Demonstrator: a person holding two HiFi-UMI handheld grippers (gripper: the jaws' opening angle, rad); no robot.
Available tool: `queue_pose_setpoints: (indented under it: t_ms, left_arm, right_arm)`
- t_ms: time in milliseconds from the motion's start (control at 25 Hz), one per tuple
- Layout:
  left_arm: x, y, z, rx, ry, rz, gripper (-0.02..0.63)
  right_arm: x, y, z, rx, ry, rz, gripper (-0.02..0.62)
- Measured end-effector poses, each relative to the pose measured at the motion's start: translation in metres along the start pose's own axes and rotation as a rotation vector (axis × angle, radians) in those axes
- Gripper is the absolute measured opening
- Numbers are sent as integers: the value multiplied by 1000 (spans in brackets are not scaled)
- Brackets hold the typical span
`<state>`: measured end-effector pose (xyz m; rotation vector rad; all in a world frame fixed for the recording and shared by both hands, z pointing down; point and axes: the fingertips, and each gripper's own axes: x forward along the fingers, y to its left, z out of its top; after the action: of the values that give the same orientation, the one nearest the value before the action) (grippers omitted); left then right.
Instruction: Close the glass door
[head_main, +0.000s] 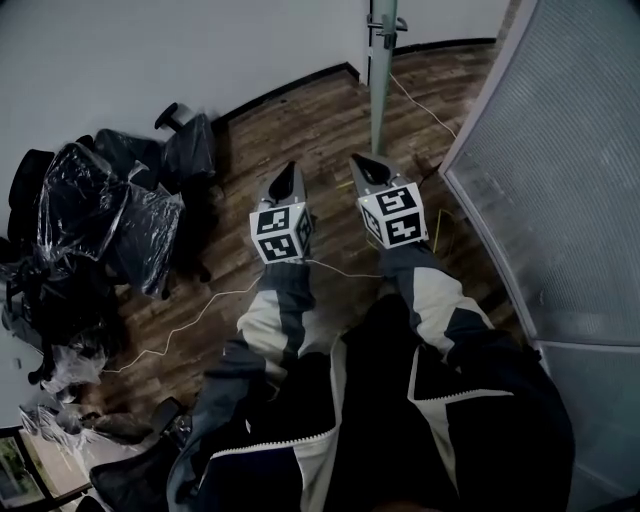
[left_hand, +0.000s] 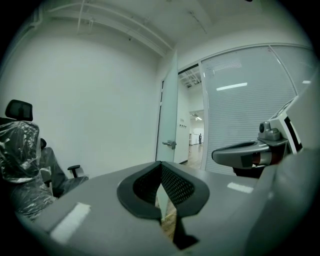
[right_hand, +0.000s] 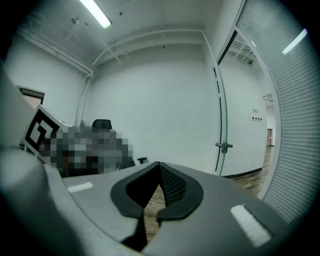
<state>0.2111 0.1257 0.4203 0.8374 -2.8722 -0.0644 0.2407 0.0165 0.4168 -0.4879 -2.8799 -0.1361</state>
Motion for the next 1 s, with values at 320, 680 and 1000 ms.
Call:
queue_pose_setpoints:
  t_ms: [320, 680, 1000]
  left_arm:
    - [74, 44, -2, 14, 35, 56, 2]
    - [213, 91, 12, -1, 61, 123, 2]
    - [308, 99, 40, -16, 60, 123, 2]
  right_arm:
    - [88, -42, 1, 29, 4, 49, 6]
    - [213, -133, 13, 38, 21, 88, 5]
    - [281, -209, 44, 41, 7, 82, 5]
